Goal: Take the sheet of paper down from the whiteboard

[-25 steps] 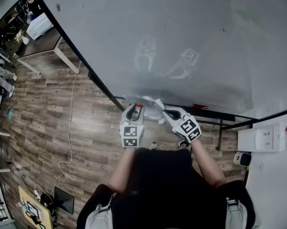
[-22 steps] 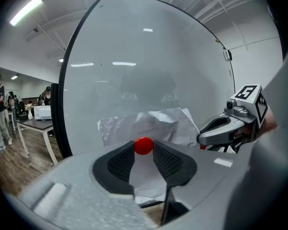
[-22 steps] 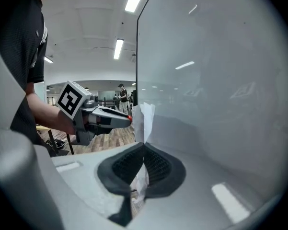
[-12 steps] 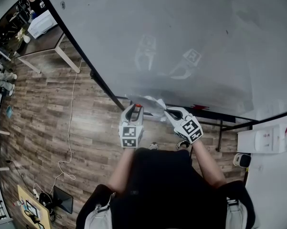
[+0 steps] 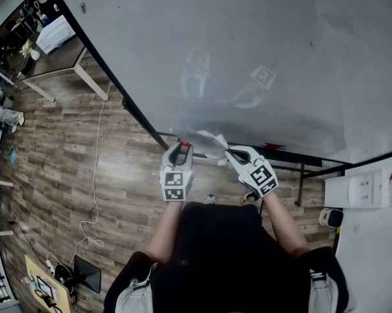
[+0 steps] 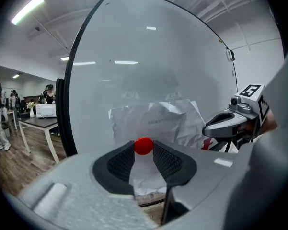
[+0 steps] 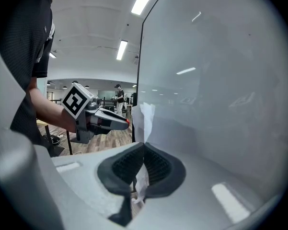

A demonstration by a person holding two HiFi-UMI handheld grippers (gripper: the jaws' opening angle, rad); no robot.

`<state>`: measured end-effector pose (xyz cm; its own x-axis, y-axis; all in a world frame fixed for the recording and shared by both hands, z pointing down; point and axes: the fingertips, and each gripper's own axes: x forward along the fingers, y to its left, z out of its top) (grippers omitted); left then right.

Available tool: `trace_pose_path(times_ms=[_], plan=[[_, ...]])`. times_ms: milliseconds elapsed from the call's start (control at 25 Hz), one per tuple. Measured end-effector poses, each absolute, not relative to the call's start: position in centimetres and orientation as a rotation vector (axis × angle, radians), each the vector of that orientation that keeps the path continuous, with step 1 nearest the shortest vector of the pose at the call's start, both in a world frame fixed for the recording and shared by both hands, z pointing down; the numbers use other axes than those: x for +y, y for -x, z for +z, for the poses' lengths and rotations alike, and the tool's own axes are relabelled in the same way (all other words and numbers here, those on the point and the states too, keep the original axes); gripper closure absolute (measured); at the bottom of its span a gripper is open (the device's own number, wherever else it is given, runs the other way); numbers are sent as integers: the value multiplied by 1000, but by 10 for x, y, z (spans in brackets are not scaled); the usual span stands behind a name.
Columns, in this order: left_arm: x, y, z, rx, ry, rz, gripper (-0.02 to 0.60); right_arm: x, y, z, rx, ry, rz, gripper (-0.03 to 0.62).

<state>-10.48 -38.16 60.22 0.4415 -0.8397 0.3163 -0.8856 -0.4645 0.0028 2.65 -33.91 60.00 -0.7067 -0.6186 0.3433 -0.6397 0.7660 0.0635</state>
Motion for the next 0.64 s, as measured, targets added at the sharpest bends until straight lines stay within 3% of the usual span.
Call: trace_pose_path(times_ms=[640], plan=[[-377, 101, 603, -1541, -2499, 385, 449, -340, -28, 592, -2649, -962, 90, 590]])
